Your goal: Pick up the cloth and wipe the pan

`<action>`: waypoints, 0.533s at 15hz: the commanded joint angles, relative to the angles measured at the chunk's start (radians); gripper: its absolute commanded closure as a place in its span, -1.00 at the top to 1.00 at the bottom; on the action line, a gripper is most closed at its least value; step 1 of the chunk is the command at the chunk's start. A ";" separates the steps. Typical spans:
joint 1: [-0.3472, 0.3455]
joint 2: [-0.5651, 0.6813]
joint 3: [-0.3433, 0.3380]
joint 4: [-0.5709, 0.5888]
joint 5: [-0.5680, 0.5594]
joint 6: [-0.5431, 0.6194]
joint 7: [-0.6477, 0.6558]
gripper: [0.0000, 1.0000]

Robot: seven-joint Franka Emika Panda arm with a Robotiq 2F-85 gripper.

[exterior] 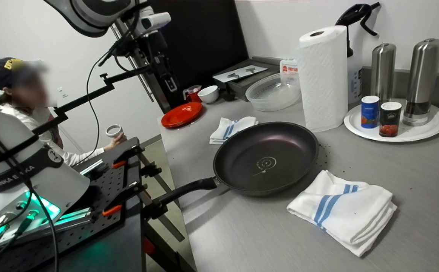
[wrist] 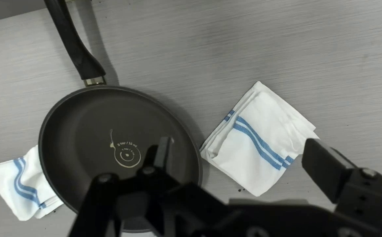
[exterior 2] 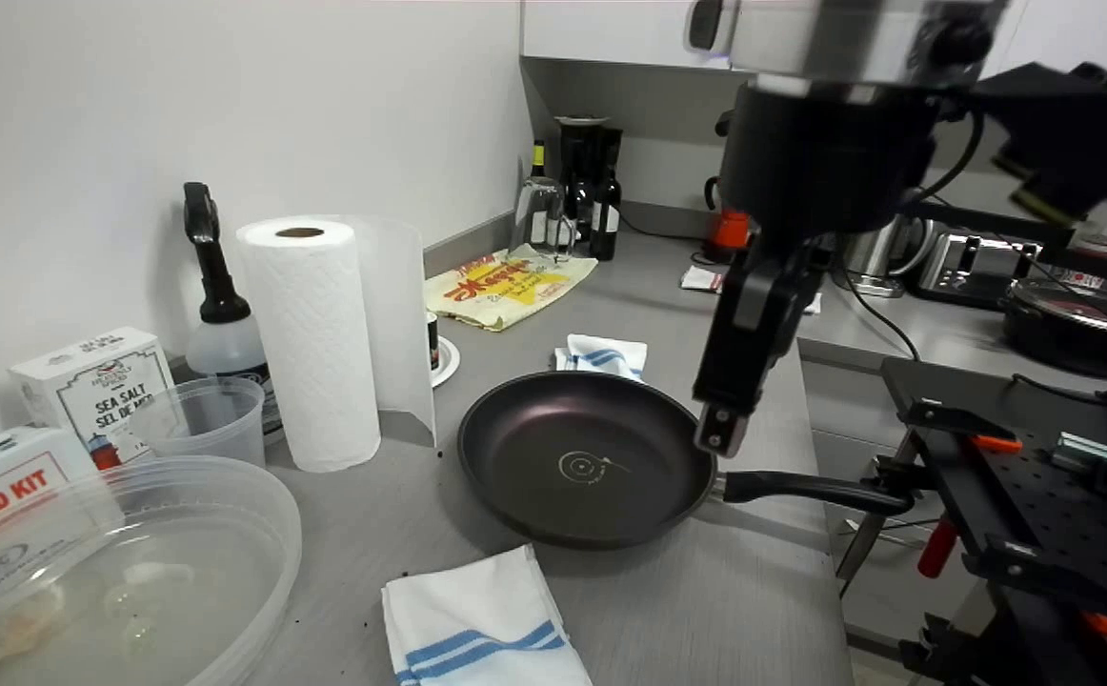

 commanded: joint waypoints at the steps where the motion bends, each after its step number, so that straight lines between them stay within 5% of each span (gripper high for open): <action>1: 0.084 0.238 -0.088 0.175 -0.150 -0.004 0.139 1.00; 8: 0.261 0.502 -0.252 0.425 -0.072 -0.010 0.152 1.00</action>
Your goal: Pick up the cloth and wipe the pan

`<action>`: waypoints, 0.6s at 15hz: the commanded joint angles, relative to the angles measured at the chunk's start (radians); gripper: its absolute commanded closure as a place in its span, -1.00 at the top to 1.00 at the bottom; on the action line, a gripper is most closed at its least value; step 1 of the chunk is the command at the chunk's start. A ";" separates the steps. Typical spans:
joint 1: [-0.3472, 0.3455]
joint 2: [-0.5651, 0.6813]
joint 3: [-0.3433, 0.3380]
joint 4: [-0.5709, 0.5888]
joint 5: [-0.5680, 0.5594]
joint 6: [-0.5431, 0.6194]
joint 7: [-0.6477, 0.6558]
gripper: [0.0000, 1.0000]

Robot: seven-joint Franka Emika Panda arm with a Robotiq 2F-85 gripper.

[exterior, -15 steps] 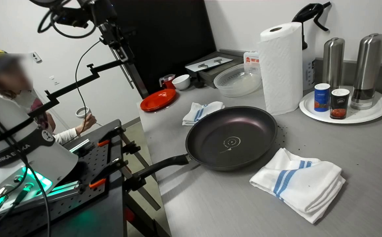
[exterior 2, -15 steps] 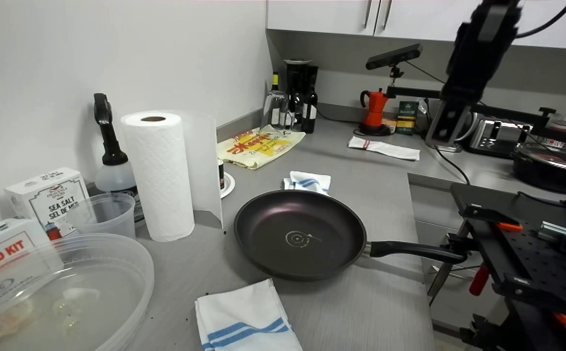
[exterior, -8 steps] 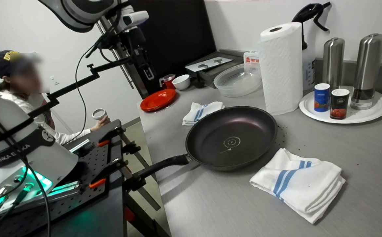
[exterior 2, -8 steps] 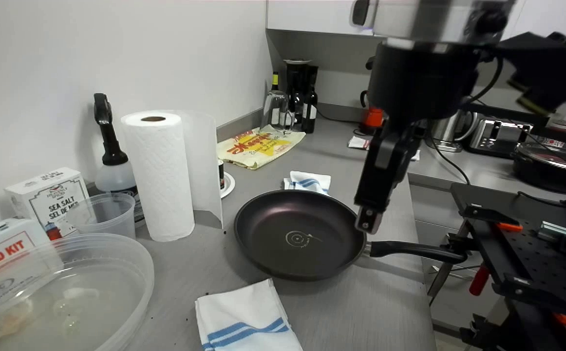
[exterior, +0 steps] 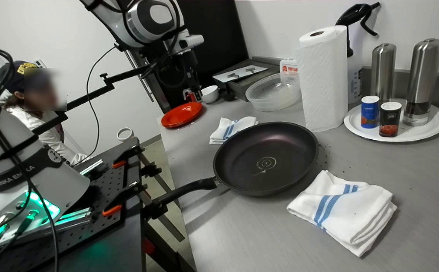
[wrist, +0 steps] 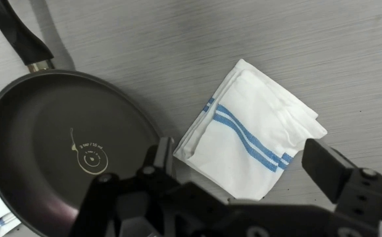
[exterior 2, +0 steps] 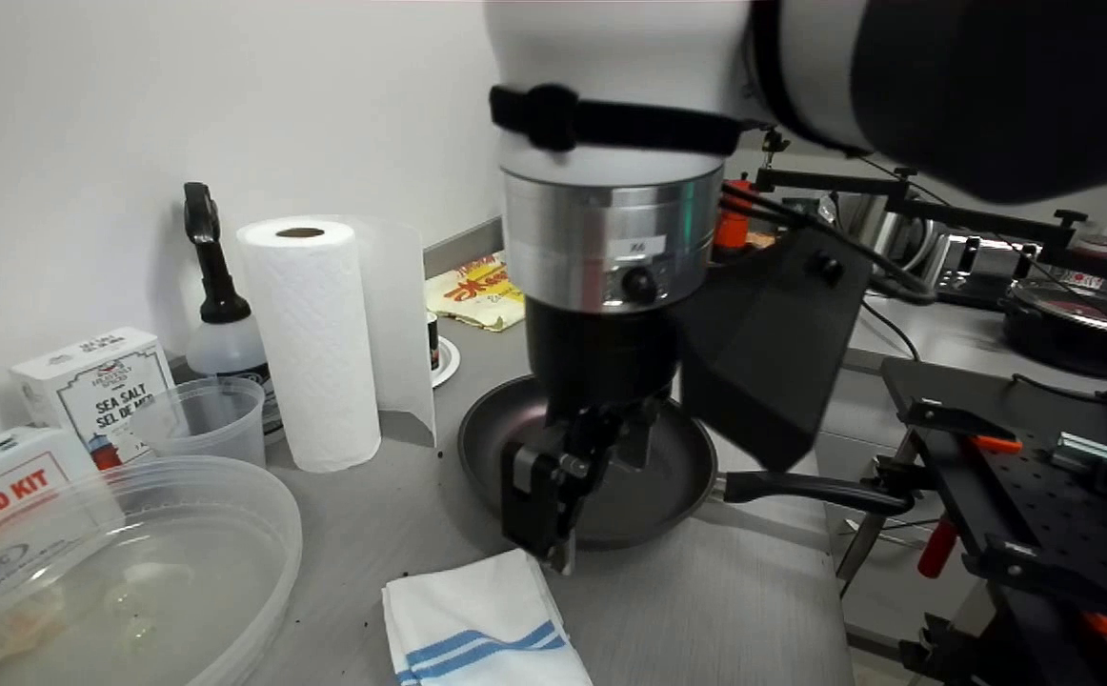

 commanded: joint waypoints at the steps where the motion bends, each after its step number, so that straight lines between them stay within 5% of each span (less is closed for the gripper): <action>1: 0.071 0.130 -0.059 0.135 0.072 -0.005 -0.007 1.00; 9: 0.089 0.227 -0.057 0.241 0.247 0.003 -0.113 1.00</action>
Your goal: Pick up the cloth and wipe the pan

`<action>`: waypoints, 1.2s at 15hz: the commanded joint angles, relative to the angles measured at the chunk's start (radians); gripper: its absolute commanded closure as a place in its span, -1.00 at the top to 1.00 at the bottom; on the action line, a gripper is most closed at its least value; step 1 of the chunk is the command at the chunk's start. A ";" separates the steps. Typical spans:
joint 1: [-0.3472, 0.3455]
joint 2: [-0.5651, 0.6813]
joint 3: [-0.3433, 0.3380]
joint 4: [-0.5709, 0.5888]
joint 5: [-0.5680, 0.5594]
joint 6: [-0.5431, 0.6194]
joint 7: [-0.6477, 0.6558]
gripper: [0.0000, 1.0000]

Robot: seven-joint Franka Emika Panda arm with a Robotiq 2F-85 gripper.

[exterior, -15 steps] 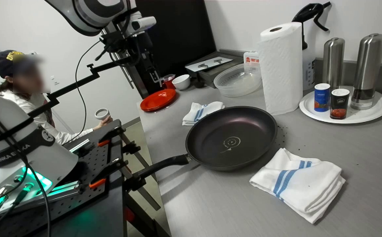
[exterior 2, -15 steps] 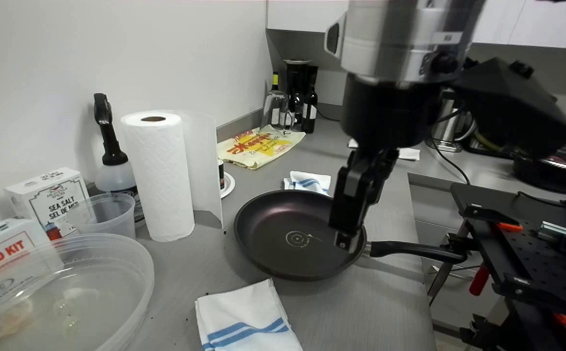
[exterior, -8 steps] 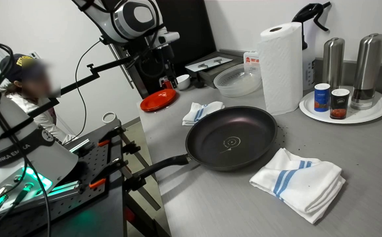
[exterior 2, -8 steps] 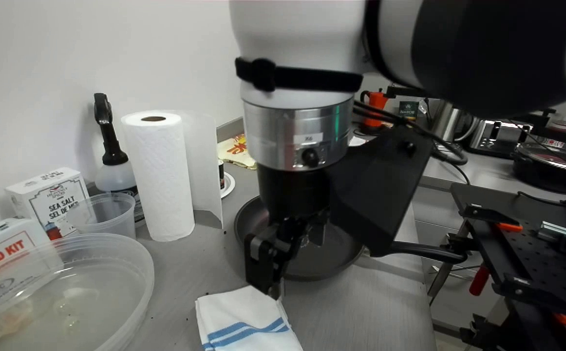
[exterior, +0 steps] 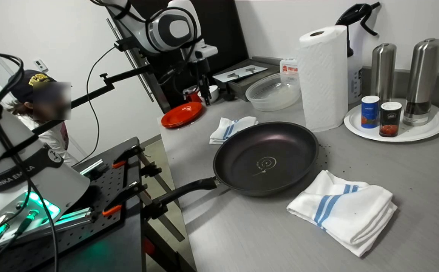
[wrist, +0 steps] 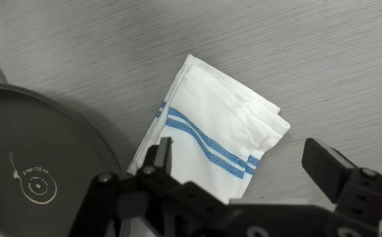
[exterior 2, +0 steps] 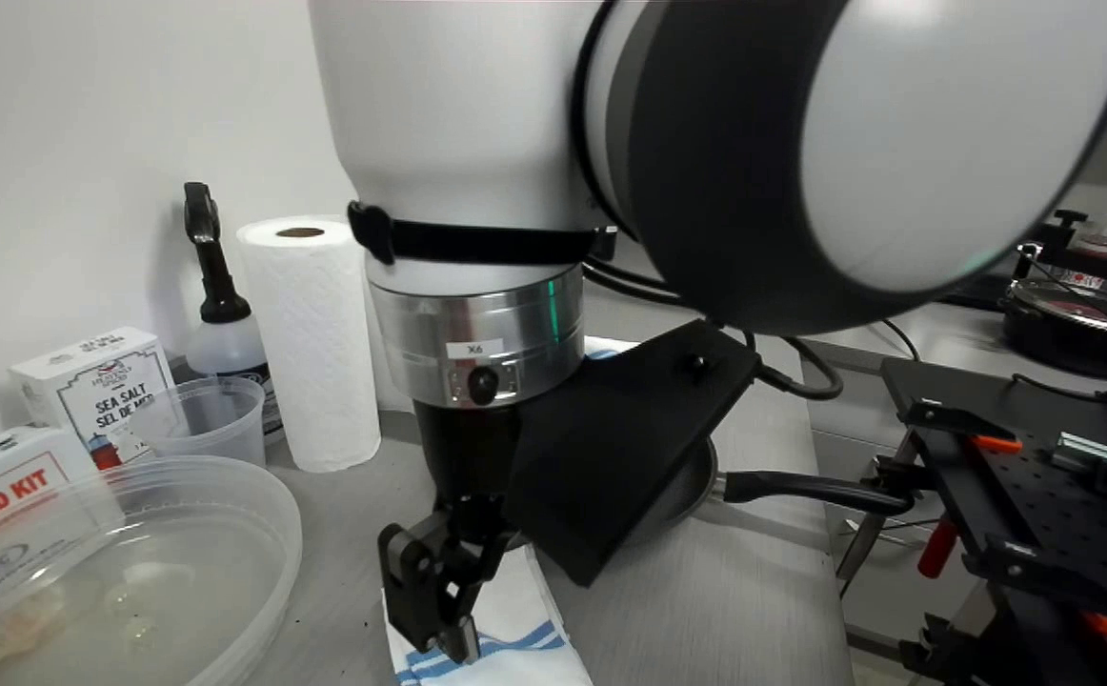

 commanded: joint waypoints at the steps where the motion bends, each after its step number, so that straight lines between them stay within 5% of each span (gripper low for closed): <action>1: 0.014 0.038 -0.005 0.056 0.084 -0.014 -0.069 1.00; 18: 0.032 0.039 -0.027 0.059 0.156 -0.032 -0.096 1.00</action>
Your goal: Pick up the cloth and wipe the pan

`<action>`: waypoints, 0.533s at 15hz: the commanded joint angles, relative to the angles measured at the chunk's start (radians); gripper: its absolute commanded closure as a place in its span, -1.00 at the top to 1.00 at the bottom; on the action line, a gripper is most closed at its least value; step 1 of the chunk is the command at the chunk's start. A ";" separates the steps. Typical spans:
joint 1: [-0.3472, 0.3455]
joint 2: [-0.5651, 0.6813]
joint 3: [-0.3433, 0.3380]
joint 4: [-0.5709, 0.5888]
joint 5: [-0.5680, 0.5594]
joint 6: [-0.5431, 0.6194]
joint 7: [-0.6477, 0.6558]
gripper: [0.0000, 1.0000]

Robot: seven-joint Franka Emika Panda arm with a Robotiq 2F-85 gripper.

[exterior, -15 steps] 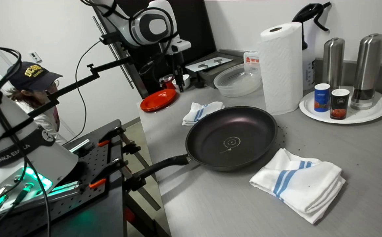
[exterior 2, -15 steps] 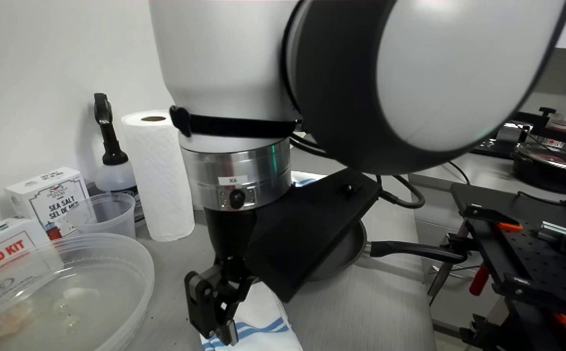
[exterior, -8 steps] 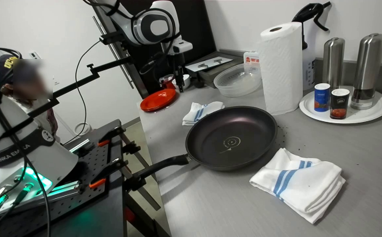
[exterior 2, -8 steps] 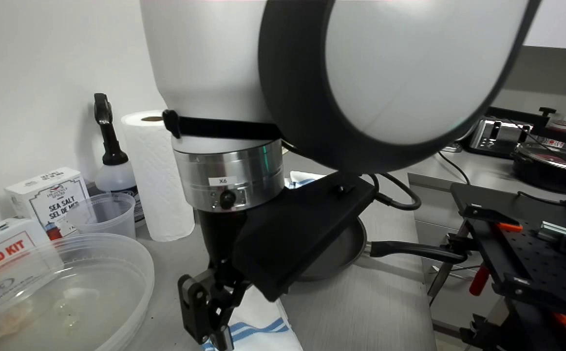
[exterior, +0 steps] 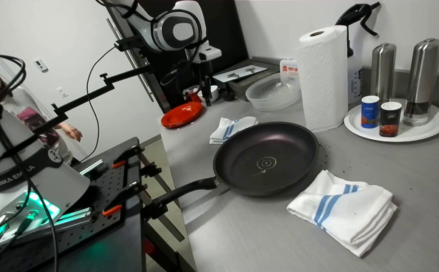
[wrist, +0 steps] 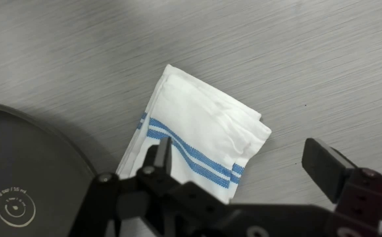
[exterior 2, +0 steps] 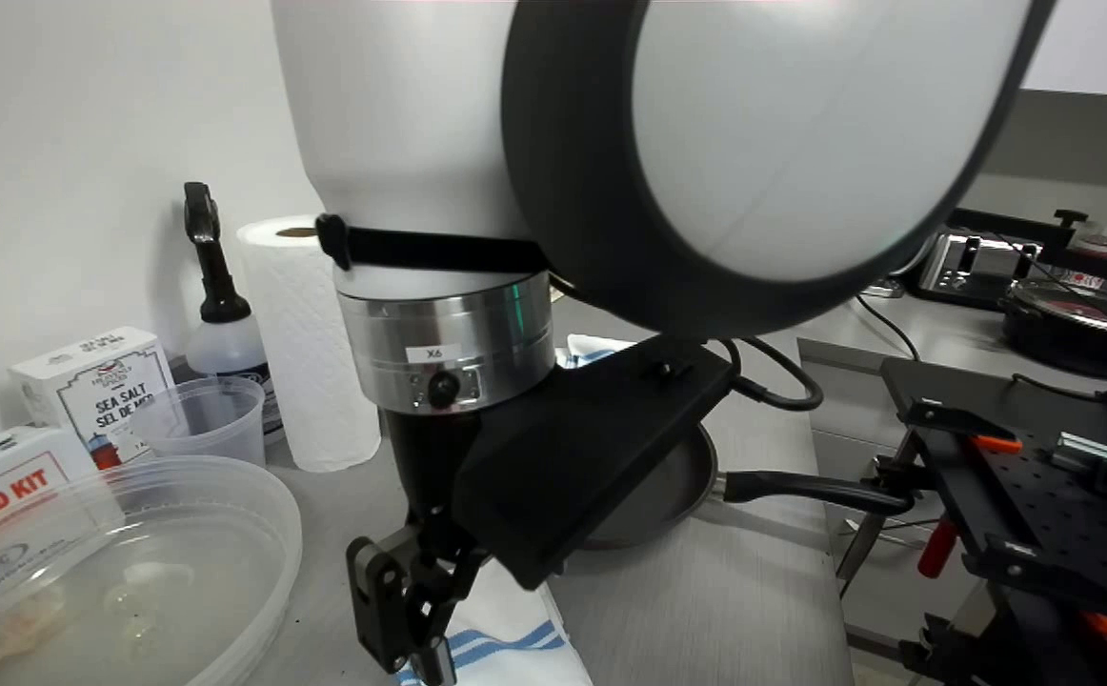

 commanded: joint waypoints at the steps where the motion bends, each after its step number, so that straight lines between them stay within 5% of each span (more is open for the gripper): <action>1: 0.025 -0.024 -0.029 -0.023 0.033 0.016 -0.017 1.00; 8: -0.039 -0.036 0.012 -0.109 0.136 0.163 -0.138 1.00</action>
